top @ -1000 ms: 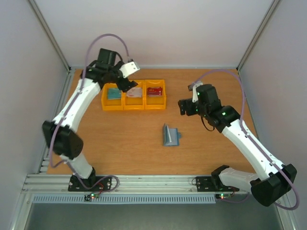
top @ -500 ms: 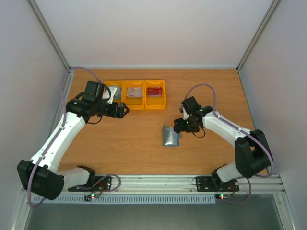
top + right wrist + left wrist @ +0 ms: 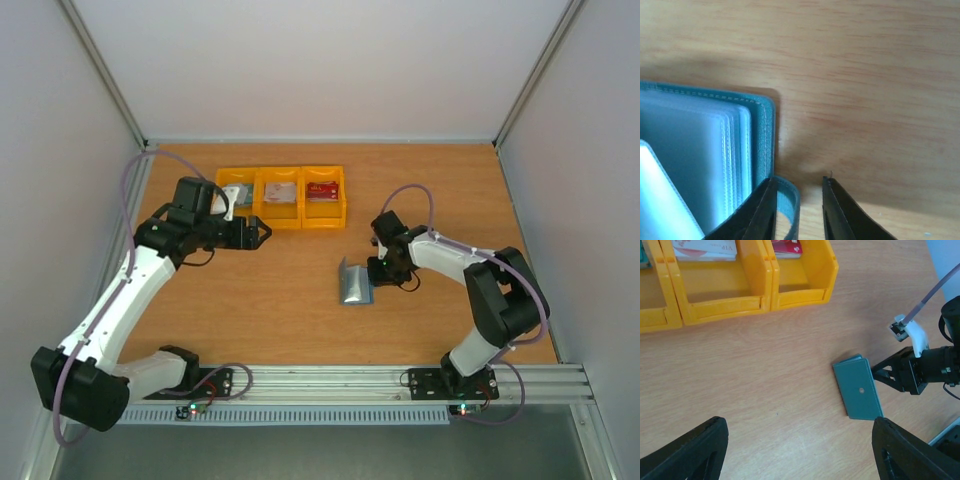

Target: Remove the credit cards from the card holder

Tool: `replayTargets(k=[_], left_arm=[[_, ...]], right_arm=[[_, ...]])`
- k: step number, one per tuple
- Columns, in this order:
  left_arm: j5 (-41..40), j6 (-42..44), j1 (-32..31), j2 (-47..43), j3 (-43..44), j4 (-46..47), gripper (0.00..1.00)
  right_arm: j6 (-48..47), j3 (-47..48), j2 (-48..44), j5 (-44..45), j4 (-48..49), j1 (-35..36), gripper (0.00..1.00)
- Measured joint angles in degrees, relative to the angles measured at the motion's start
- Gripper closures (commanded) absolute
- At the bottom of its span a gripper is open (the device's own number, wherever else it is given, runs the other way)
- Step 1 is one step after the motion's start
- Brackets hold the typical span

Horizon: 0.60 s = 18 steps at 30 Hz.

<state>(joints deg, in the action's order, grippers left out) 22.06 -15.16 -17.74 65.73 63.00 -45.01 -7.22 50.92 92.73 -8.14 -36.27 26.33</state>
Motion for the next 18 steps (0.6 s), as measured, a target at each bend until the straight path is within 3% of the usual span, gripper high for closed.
replayTargets(k=[3, 7, 10, 14, 18], left_arm=[[0.94, -0.59, -0.39, -0.44, -1.60, 0.81, 0.22], [3.89, -1.16, -1.81, -1.11, -4.81, 3.02, 0.20], [7.76, -3.04, -2.95, -1.31, -8.76, 6.25, 0.13], [13.31, -8.72, -4.79, -1.33, -15.91, 13.99, 0.01], [16.81, -13.97, -6.03, -1.70, -21.51, 22.75, 0.01]], right_arm=[[-0.17, 0.15, 0.63, -0.26, 0.00, 0.00, 0.98], [-1.25, 1.46, -0.70, -2.54, -1.33, 0.17, 0.99], [-1.64, 4.24, -4.70, -4.74, -3.82, 0.92, 0.99], [-2.73, 12.00, -11.32, -7.67, -6.99, 3.87, 0.99], [-4.85, 18.25, -13.77, -11.87, -8.96, 7.39, 0.99]])
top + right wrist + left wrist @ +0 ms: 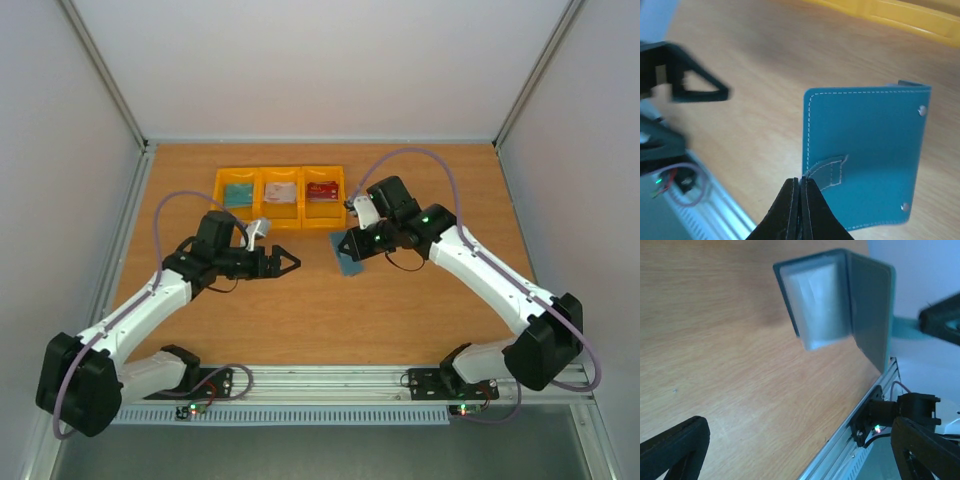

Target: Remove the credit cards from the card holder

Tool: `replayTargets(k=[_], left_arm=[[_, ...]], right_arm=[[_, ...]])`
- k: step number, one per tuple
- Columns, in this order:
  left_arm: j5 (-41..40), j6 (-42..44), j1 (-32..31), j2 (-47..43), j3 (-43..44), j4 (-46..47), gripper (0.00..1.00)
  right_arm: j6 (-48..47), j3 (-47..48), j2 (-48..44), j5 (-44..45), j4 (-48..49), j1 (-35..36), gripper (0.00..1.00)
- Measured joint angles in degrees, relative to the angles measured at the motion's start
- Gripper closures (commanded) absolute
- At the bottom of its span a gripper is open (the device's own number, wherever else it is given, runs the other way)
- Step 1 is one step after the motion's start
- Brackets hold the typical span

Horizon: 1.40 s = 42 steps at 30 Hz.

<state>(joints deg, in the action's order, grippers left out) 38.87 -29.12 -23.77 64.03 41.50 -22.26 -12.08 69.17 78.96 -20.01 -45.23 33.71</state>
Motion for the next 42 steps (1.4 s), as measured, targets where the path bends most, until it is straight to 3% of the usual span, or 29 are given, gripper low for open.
replayTargets(k=[5, 9, 14, 18, 22, 30, 36, 42], left_arm=[[1.49, -1.73, 0.09, -0.81, -3.50, 8.37, 0.01], [2.80, 0.81, 1.68, -2.10, -5.09, 11.34, 0.07], [14.58, 9.07, 8.26, -7.37, -7.02, 15.30, 0.01], [24.92, 13.57, 7.58, -11.67, -6.34, 20.44, 0.01], [30.23, 15.56, 4.44, -11.72, -5.84, 22.75, 0.01], [31.89, 16.20, 2.05, -8.92, -5.55, 28.96, 0.01], [37.86, 15.15, -1.46, -8.31, -4.02, 31.58, 0.01], [38.71, 16.28, -5.57, -7.28, -3.23, 33.40, 0.01]], right_arm=[[-2.99, 2.01, -3.04, -10.38, -0.57, 1.51, 0.99], [-5.51, 4.13, -5.86, -19.82, -0.59, 1.49, 0.99], [-10.05, 7.98, -9.16, -31.21, -0.24, 1.53, 0.99], [-14.36, 12.59, -9.20, -36.11, -2.40, 1.86, 0.99], [-19.26, 16.31, -8.07, -38.25, -6.23, 2.71, 0.99], [-30.56, 27.78, -2.99, -40.37, -18.21, 5.64, 0.99], [-35.28, 29.29, -1.51, -38.07, -23.85, 7.91, 0.99], [-37.35, 31.32, -0.04, -36.28, -26.45, 8.74, 0.99]])
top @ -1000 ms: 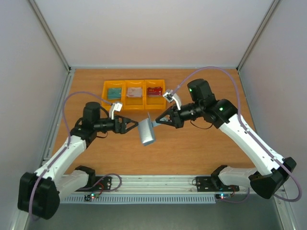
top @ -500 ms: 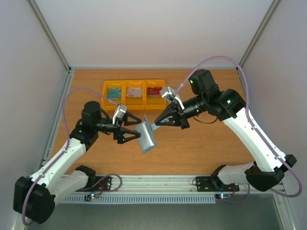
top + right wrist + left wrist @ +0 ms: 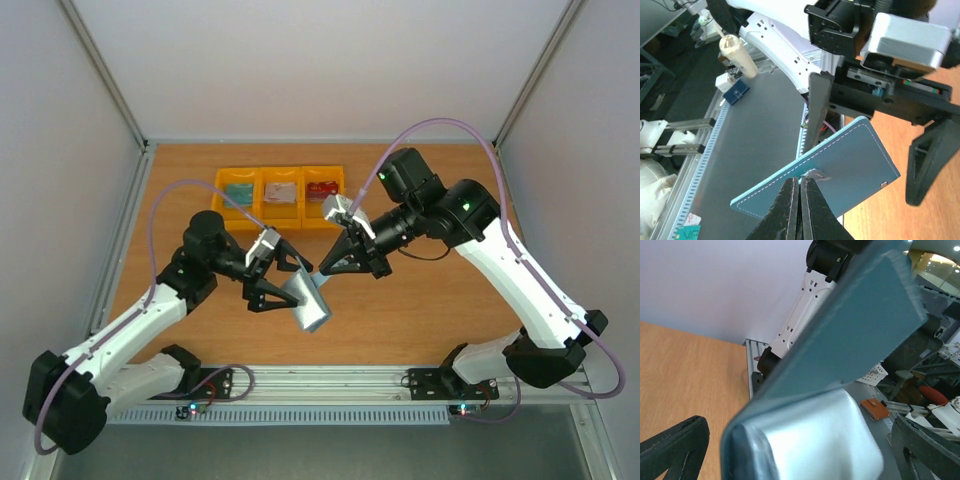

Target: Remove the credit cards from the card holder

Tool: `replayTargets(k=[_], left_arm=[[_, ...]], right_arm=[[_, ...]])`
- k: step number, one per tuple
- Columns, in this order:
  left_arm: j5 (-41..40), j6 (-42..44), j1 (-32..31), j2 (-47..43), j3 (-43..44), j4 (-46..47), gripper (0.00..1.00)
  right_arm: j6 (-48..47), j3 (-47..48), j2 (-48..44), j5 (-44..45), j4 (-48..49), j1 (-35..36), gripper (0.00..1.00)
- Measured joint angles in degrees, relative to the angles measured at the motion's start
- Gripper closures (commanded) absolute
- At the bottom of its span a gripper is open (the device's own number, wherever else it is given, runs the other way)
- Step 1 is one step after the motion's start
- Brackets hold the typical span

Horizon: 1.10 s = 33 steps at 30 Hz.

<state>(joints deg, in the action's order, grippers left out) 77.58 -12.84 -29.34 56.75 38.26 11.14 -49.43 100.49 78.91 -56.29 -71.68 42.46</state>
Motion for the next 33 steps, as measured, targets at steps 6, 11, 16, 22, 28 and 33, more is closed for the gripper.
replayTargets(k=[6, 11, 16, 22, 28, 33], left_arm=[[-4.52, 3.34, -1.27, 2.64, 0.02, -0.17, 0.06], [-2.56, 5.46, -2.27, 3.39, 0.17, -1.33, 0.30], [-0.68, 6.80, -3.13, 3.30, 0.22, -1.97, 0.77], [-0.20, 6.34, -3.32, 3.23, 0.31, -0.76, 0.99], [-3.06, 5.29, -3.41, 1.97, 0.57, -3.93, 1.00], [-15.72, 5.90, -3.43, 0.79, 4.24, -18.40, 1.00]], right_arm=[[-1.64, 1.90, 0.35, 0.59, -1.75, 1.07, 0.99], [-1.97, 1.68, 0.07, 2.43, -1.60, 1.27, 0.99], [-1.60, 0.22, -1.81, 5.11, 0.83, 1.29, 0.99], [-0.90, 0.04, -3.08, 6.82, 3.15, 1.29, 0.99], [1.38, -3.82, -5.38, 12.81, 6.97, 1.27, 0.72], [5.29, -11.21, -9.09, 28.50, 12.13, 1.01, 0.03]])
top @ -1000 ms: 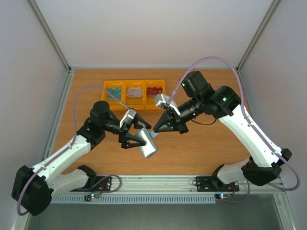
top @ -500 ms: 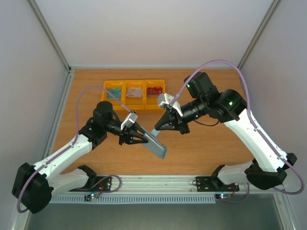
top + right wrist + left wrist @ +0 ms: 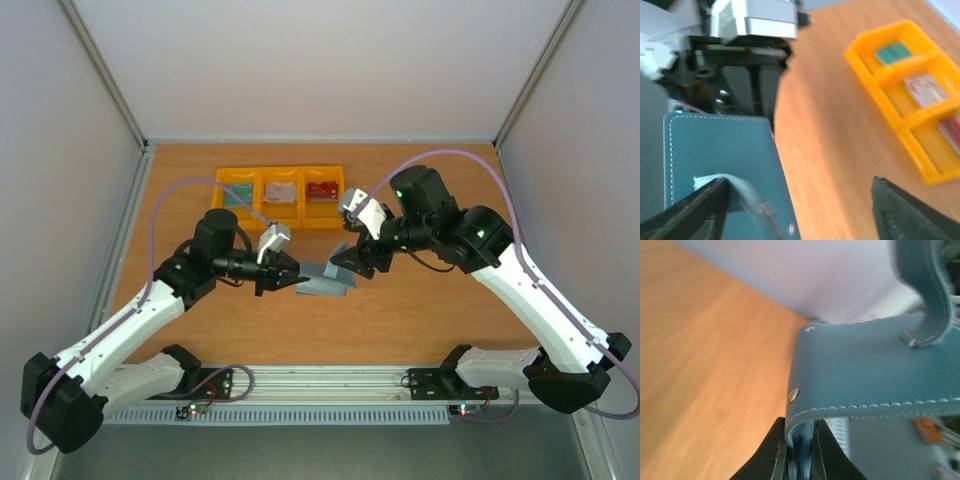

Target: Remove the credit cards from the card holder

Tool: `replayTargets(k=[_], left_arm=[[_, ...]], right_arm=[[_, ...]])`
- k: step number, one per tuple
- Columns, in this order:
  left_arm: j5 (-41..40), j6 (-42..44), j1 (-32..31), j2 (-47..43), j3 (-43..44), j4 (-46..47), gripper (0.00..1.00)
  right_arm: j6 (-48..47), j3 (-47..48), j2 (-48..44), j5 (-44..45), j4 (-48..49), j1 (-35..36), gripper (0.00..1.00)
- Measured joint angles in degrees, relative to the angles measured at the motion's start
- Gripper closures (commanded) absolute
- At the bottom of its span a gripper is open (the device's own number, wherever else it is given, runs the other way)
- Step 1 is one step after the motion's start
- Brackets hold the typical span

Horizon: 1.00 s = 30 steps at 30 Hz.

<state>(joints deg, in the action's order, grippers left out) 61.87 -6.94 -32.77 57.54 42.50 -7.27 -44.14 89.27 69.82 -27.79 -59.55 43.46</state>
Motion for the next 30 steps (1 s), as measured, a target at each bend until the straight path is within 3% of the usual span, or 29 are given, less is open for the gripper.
replayTargets(k=[5, 8, 16, 23, 24, 26, 30], left_arm=[[-20.24, 3.50, 0.00, -0.57, 4.68, -17.64, 1.00], [-26.84, 4.42, 0.00, -0.57, 6.16, -24.90, 1.00], [-32.54, 2.40, 0.00, -0.46, 9.53, -33.59, 1.00], [-32.98, 2.23, 0.00, 0.31, 10.01, -34.58, 1.00], [-32.70, 2.21, 0.00, 0.31, 10.01, -34.56, 1.00], [-32.20, 2.05, 0.00, 0.31, 10.01, -34.56, 1.00], [-31.04, 1.40, 0.00, 0.31, 10.01, -34.56, 1.00]], right_arm=[[2.34, -3.28, -0.96, 8.63, 2.95, -1.14, 0.01], [2.12, -4.74, -1.68, 8.46, 5.14, -1.03, 0.01], [-3.15, -9.92, 1.11, 12.50, 11.37, 11.30, 0.02], [-4.13, -10.49, 9.94, 20.33, 17.64, 12.87, 0.02], [-4.22, -11.04, 11.04, 21.46, 18.58, 12.85, 0.05], [-4.28, -11.98, 12.20, 22.64, 19.65, 12.70, 0.20], [-3.89, -14.23, 13.22, 24.37, 21.40, 11.87, 0.81]])
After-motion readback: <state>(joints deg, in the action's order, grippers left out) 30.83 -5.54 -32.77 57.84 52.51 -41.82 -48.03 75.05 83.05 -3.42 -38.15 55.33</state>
